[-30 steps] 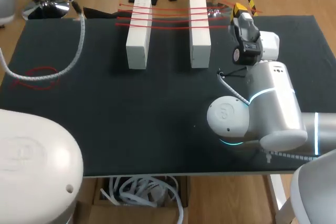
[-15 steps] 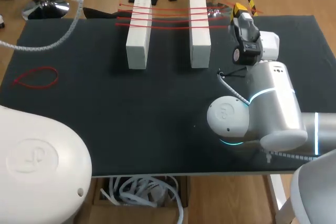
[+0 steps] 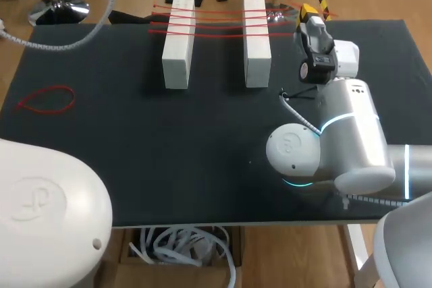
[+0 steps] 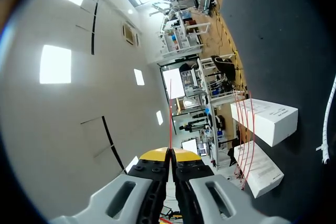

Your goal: Grab the tape and strap the tape.

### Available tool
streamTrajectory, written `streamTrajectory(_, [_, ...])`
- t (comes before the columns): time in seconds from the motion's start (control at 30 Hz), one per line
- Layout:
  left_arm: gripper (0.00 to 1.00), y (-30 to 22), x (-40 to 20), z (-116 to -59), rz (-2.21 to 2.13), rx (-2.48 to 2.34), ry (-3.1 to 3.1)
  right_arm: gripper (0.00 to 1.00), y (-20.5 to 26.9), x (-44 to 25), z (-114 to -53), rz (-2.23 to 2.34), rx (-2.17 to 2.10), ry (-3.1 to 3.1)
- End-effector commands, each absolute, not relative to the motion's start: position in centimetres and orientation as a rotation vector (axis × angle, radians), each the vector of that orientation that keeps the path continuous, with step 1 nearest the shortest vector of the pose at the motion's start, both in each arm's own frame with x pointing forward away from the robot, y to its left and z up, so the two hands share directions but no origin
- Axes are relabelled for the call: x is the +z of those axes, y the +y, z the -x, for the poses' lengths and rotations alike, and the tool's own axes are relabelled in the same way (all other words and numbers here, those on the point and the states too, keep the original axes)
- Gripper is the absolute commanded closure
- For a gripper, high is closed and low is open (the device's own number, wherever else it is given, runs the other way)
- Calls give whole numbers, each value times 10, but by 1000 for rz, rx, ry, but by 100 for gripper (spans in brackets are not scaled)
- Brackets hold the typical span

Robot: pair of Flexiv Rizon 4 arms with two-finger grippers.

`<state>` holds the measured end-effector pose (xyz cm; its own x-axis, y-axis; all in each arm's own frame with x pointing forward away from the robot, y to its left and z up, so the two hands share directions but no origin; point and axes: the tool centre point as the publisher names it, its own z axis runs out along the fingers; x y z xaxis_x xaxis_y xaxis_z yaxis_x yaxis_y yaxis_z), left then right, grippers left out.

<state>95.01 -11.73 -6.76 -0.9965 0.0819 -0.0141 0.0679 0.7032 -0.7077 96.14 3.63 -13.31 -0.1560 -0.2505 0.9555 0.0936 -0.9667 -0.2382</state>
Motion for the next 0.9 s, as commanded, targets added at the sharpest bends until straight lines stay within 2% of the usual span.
streamTrajectory(0.03, [100,-122,-60,-950,139,1119,-2917,100,37,-131,-961,1886,-2219,183])
streamTrajectory(0.9, [100,-107,-43,-945,165,931,-3080,100,37,-131,-961,1886,-2219,183])
